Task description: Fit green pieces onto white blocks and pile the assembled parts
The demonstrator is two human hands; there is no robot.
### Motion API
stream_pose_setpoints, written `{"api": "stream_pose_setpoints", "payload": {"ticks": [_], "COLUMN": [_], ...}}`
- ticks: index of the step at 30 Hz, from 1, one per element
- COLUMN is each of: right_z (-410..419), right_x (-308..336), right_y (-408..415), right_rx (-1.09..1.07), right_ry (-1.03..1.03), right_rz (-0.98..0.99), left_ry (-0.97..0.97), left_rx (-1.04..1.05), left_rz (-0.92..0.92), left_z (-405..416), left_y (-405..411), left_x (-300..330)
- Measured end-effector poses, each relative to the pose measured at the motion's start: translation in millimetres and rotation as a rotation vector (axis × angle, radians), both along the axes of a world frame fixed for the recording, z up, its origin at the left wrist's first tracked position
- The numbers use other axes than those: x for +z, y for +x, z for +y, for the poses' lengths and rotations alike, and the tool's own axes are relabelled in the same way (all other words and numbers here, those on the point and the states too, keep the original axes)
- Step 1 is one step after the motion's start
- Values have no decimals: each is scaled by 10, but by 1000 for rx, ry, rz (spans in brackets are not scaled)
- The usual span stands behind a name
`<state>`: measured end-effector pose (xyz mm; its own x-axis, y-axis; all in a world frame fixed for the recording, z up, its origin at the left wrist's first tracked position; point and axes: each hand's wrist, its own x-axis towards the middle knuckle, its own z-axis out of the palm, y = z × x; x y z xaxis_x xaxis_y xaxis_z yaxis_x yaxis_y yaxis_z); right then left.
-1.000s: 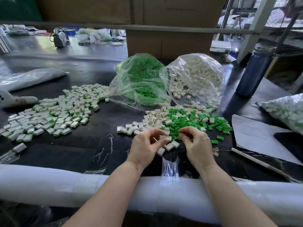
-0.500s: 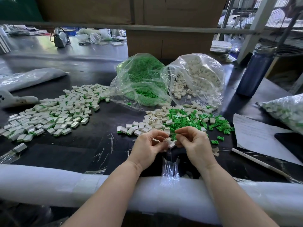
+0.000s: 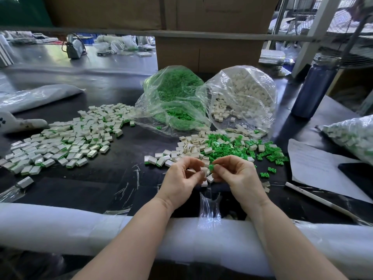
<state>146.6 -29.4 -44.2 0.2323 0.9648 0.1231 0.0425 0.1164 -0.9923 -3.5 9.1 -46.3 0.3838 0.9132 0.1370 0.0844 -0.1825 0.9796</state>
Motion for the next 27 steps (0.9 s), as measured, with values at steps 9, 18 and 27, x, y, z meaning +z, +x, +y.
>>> {"api": "stream_pose_setpoints", "payload": {"ticks": [9,18,27], "right_z": [-12,-30,-51], "right_x": [6,25,62], "right_y": [-14,-48,-70], "right_rx": [-33,-20,11], "right_ry": [39,29,7], "right_rz": [-139,-295,-252], "left_ry": [0,16,-6], "left_rx": [-10,-35,-11], "left_rz": [45,81,23], "left_z": [27,23,11], "left_y": [-10,-10,25], "left_x": [-32,-28,-18]}}
